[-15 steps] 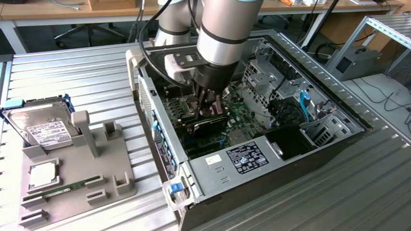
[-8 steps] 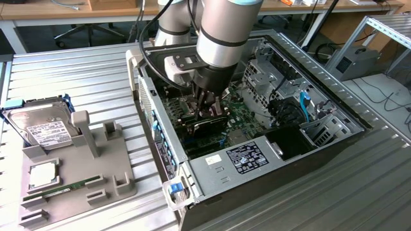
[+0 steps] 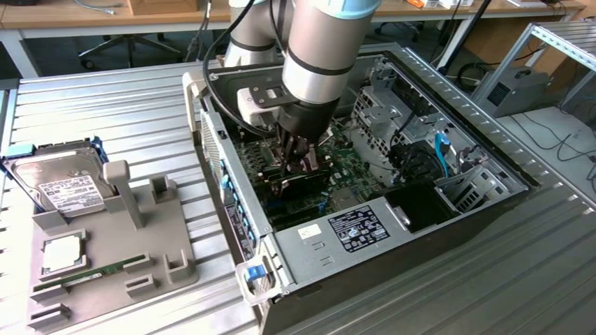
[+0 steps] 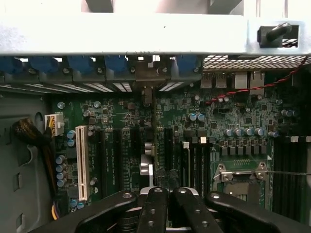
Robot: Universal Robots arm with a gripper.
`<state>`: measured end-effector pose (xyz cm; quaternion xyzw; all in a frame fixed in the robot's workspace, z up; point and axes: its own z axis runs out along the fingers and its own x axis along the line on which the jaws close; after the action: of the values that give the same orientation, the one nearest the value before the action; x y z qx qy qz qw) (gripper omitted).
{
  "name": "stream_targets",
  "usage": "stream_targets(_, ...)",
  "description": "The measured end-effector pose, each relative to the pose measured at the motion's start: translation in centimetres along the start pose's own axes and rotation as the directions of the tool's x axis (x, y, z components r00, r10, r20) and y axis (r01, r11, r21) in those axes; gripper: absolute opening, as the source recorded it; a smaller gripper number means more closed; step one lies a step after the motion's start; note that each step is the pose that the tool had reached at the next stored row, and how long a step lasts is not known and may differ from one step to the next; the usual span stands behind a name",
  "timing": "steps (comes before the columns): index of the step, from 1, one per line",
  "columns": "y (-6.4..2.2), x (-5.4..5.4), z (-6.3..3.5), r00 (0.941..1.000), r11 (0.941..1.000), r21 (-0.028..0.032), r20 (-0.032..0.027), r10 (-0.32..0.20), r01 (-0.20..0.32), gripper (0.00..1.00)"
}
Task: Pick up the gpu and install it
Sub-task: 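Press down on the gpu until it lock into place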
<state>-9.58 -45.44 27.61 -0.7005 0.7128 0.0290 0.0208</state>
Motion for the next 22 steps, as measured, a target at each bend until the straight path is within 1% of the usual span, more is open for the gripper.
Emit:
stream_targets(6, -0.02, 0.24, 0.03, 1.0000, 1.0000, 0.0001, 0.0001, 0.000, 0.000, 0.11)
stream_targets(9, -0.02, 0.28, 0.48, 1.0000, 1.0000, -0.0002, -0.0005, 0.000, 0.000, 0.11)
stream_targets(22, 0.11, 0.28, 0.54, 1.0000, 1.0000, 0.0000, 0.0000, 0.000, 0.000, 0.11)
